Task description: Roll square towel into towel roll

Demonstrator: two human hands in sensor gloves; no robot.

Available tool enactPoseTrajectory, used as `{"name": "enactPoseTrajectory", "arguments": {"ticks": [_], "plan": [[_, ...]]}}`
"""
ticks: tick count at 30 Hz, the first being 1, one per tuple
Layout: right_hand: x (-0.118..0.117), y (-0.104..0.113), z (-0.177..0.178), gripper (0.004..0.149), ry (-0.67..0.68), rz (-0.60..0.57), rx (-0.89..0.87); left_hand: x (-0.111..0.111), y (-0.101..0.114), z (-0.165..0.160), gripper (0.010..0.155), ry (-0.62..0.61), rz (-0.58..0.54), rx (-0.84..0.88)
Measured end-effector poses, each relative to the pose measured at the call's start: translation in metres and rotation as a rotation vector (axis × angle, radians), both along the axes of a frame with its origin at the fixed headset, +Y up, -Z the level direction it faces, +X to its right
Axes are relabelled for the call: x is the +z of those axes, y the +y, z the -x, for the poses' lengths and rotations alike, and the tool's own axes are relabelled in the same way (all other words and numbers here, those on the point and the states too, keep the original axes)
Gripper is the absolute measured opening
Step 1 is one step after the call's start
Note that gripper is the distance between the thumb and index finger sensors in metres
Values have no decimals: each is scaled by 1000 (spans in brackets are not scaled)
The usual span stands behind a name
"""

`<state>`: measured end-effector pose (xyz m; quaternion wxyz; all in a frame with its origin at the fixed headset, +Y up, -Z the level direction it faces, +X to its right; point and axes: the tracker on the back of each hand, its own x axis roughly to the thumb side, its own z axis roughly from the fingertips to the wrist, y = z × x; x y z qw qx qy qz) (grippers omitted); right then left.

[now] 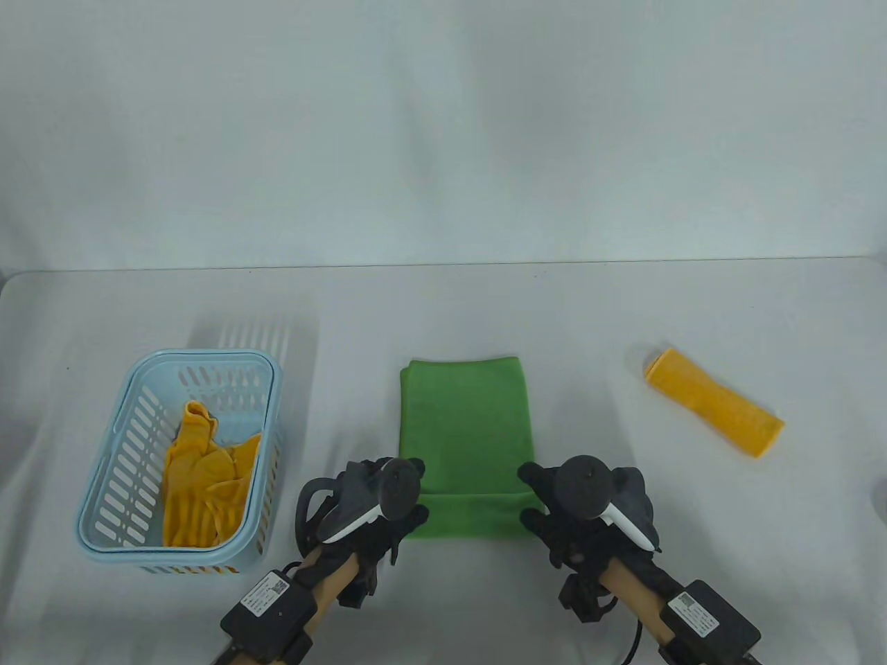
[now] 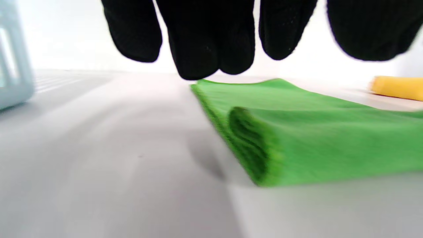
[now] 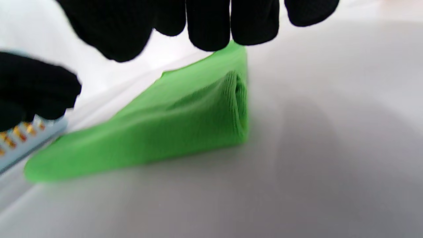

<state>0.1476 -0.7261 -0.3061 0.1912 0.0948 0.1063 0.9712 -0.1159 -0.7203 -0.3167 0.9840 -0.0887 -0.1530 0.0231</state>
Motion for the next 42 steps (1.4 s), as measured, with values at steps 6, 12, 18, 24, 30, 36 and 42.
{"name": "enactPoseTrajectory", "arguments": {"ticks": [6,12,18,24,30,36,42], "plan": [[1,-21,17,69,67,32,196,6,-20,-19,71,-89,12,-172],[0,-36,20,74,52,0,297,4,-36,-22,78,-92,34,-231],[-5,-39,20,67,21,-68,306,0,-42,-18,81,-72,71,-216],[-10,-38,12,56,14,-28,189,-3,-41,-16,67,-61,73,-204],[-15,-34,5,56,-20,-7,112,-5,-36,-15,64,-57,83,-164],[-18,-30,-4,55,-67,36,15,-9,-29,-5,63,-29,156,-42],[-21,-27,-13,55,-158,98,-122,-12,-22,3,63,4,211,69]]}}
